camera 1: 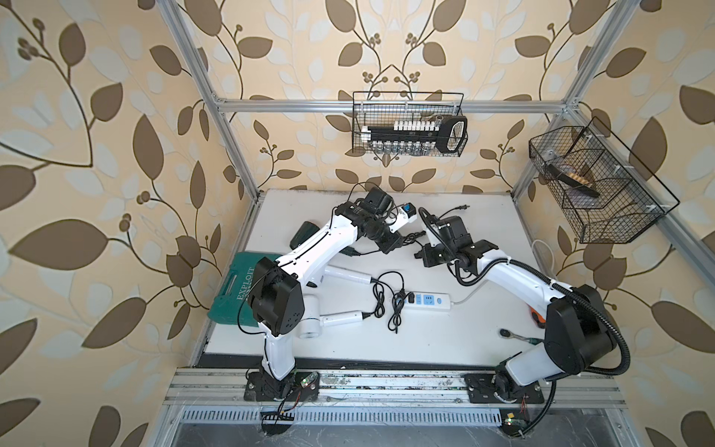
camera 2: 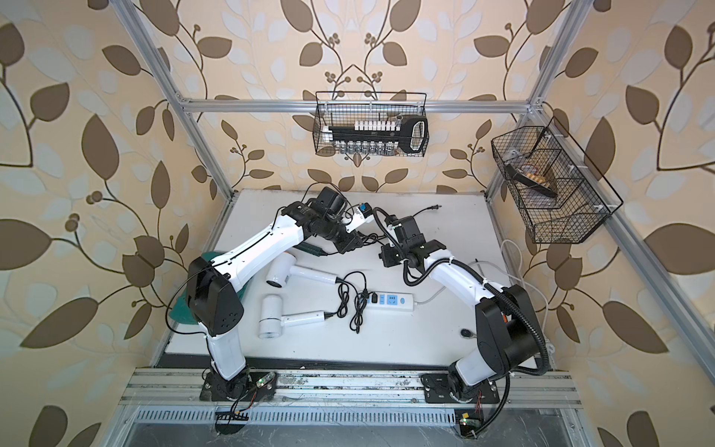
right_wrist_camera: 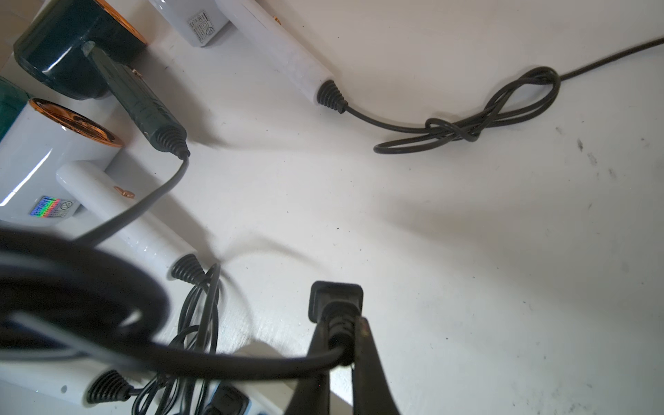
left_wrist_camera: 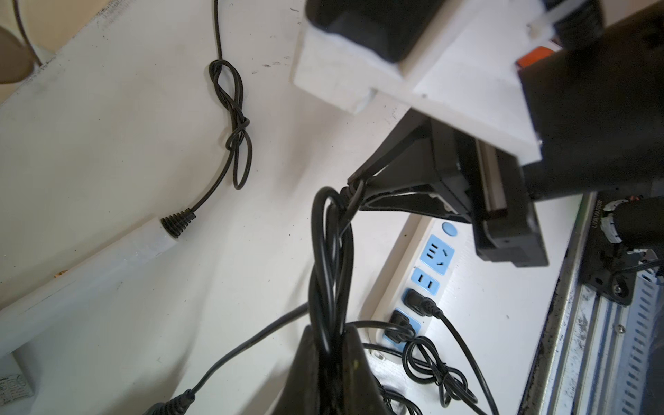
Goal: Charge the blow dryers
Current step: Pick up the plug from the center of the board, then insert the plug into the socket.
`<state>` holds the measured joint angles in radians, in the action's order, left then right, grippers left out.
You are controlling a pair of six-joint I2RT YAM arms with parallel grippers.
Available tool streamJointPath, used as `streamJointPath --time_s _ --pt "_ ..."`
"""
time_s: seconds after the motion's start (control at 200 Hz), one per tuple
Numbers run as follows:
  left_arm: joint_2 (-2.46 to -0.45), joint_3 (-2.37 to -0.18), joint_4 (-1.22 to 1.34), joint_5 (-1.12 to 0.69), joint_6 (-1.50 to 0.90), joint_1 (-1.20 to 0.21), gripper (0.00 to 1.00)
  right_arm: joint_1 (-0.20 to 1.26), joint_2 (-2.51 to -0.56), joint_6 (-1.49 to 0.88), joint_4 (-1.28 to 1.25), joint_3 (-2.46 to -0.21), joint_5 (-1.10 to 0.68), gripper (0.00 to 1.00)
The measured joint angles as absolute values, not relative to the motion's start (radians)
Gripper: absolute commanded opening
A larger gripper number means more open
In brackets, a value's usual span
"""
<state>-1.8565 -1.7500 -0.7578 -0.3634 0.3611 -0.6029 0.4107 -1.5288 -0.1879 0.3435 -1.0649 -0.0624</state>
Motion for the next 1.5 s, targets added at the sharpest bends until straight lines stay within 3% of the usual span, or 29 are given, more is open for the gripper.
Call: streamJointPath --time_s 0.21,0.335,0.535,0.72,0.915,1.29,1.5 --pt "-1.88 -1.772 -0.744 -0.33 0.332 -0.604 0.08 0.41 -1.482 -0.229 0.39 -1.063 -0.055 0.0" --pt "-1.964 -1.847 -0.748 -0.302 0.286 -0.601 0.28 0.403 -1.479 -0.268 0.41 -1.063 -0.056 0.0" --pt "-2.065 -1.973 -0.787 -0.244 0.204 -0.601 0.51 0.391 -1.478 -0.308 0.41 -1.032 -0.068 0.0" --pt "-2.054 -1.982 -0.783 -0.209 0.134 -0.601 0.52 0.39 -1.479 -0.313 0.418 -1.022 -0.087 0.0" --pt "-1.966 -1.842 -0.759 -0.209 0.048 -0.601 0.49 0.39 -1.476 -0.31 0.421 -0.987 -0.103 0.0" --pt "-1.558 -1.435 -0.631 -0.246 -0.073 -0.601 0.51 0.337 -1.354 -0.31 0.475 -0.915 -0.142 0.0" --pt "-1.46 -1.343 -0.609 -0.266 -0.09 -0.601 0.51 0.301 -1.324 -0.311 0.493 -0.895 -0.147 0.0"
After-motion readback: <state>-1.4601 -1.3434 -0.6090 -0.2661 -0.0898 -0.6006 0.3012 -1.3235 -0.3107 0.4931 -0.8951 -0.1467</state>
